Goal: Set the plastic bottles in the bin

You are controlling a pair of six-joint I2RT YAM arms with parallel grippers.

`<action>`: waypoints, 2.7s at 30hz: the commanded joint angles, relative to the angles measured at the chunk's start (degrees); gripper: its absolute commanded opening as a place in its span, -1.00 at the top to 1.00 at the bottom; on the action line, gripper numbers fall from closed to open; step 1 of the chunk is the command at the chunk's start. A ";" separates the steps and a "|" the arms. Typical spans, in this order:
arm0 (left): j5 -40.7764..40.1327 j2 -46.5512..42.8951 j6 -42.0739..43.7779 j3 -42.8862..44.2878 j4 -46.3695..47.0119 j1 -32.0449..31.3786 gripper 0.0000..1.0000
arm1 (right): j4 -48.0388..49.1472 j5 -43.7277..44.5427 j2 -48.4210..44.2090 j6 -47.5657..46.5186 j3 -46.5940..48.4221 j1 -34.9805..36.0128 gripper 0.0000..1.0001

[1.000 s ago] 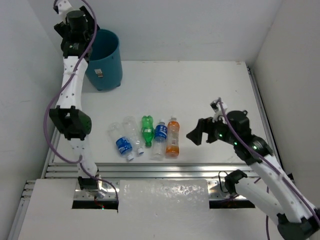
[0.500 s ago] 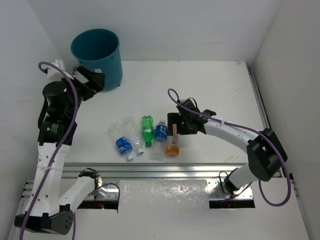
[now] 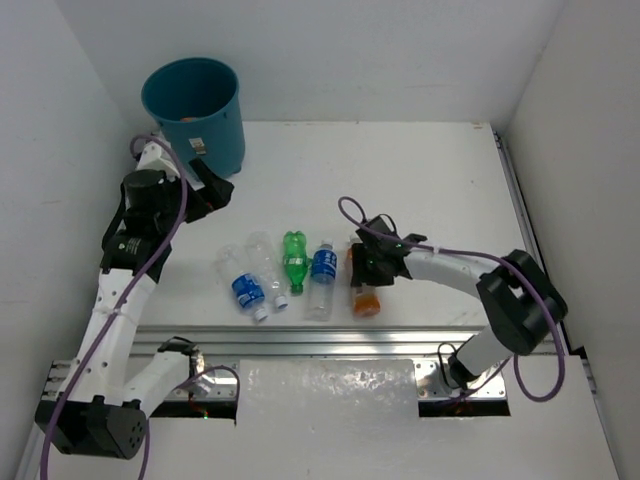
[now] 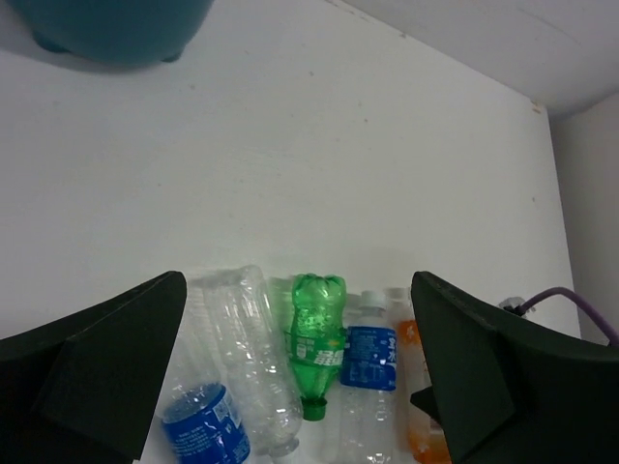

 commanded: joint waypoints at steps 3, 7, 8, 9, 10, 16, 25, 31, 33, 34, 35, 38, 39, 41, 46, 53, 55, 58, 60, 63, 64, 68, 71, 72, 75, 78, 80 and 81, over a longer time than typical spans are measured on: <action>8.80 -0.46 -2.45 -2.82 6.91 -7.01 -1.00 | 4.47 0.84 -13.85 -4.37 -7.92 -2.12 0.40; 8.98 2.26 -6.22 -2.73 12.71 -18.63 -1.00 | 3.08 2.59 -26.87 -10.17 -8.90 -2.91 0.53; 10.64 3.14 -6.75 -2.73 15.33 -20.22 -1.00 | 2.55 2.86 -29.77 -10.96 -8.64 -3.34 0.53; 12.13 5.15 -7.02 -2.73 16.92 -23.11 -1.00 | 2.28 2.17 -35.72 -11.93 -8.55 -3.78 0.53; 13.89 6.22 -7.28 -2.82 18.85 -24.53 -1.00 | 2.19 0.86 -38.56 -13.94 -8.28 -4.75 0.53; 26.03 13.69 -7.46 -1.85 35.56 -35.95 -1.00 | 3.68 -21.72 -51.24 -21.25 -4.51 -5.99 0.53; 32.27 20.02 -7.90 1.31 45.58 -42.38 -0.99 | 5.44 -38.43 -53.18 -21.26 -2.40 -6.07 0.54; 33.69 21.25 -9.31 0.69 47.80 -43.61 0.18 | 5.35 -38.01 -53.36 -20.99 -1.78 -6.16 0.49; 30.28 21.26 -8.17 2.44 45.08 -43.53 0.99 | 4.92 -36.34 -53.71 -21.08 -2.13 -6.07 0.26; 28.77 21.17 -7.64 3.33 41.32 -43.53 1.00 | 4.83 -34.86 -54.06 -20.91 -2.48 -6.07 -0.27; 26.50 21.08 -7.03 4.38 38.68 -43.44 1.00 | 4.39 -30.66 -55.19 -20.30 -2.92 -6.16 -0.65; 10.44 20.55 -2.56 11.23 24.28 -42.65 1.00 | 0.28 -23.01 -57.04 -21.16 -2.84 -6.16 -0.98; 2.12 20.55 -2.19 15.86 20.93 -41.60 1.00 | -1.31 -20.71 -57.31 -21.34 -1.70 -6.07 -0.98; -3.73 20.73 -2.19 22.89 12.57 -35.73 1.00 | -6.74 -12.14 -57.92 -21.17 -0.20 -6.07 -0.98; -14.28 23.35 -2.19 33.98 6.68 -18.51 1.00 | -15.55 3.64 -57.40 -18.01 3.05 -6.07 -0.98; -27.40 39.95 3.52 54.90 5.60 -5.57 0.91 | -19.77 -0.65 -56.44 -18.00 2.97 -5.99 -0.98; -25.39 48.53 3.97 64.73 4.90 -0.84 0.91 | -21.01 -0.91 -56.52 -18.53 3.67 -6.07 -0.98; -25.55 59.79 5.72 78.01 5.16 3.39 0.83 | -22.94 -1.00 -57.31 -18.97 4.55 -6.07 -0.98; -24.17 64.12 5.37 81.99 8.04 6.38 0.68 | -24.17 -1.27 -57.84 -19.06 5.07 -6.07 -0.98; -16.99 63.54 3.61 76.22 17.15 8.76 0.35 | -24.71 -1.44 -58.19 -18.45 4.56 -6.07 -0.98; -15.12 63.10 3.70 73.93 19.29 8.94 -0.06 | -24.36 -1.79 -58.19 -18.18 4.11 -6.07 -0.98; -7.98 65.11 3.09 77.74 17.32 8.86 -0.98 | -20.42 -4.94 -56.10 -16.34 -0.36 -6.07 -0.98; -10.52 63.80 3.35 78.84 14.66 8.86 -0.99 | -16.02 -7.58 -52.75 -12.14 -2.39 -5.99 -0.98; -12.88 61.01 3.70 77.96 14.22 8.77 -0.99 | -14.61 -9.07 -49.96 -10.38 -4.22 -6.07 -0.98; -14.92 54.06 4.49 73.66 12.29 8.77 -0.99 | -9.77 -11.46 -41.45 -5.18 -5.73 -5.99 -0.98; -11.25 45.36 1.95 68.48 8.69 8.77 -0.99 | -6.26 -10.94 -31.61 -1.58 -4.86 -4.07 -0.98; -6.08 37.48 -1.04 60.85 7.45 8.86 -0.99 | -4.15 -8.83 -27.28 0.54 -3.20 -2.30 -0.98; -4.13 34.56 -1.83 58.03 7.36 8.77 -0.99 | -3.79 -7.43 -25.25 1.15 -2.40 0.23 -0.98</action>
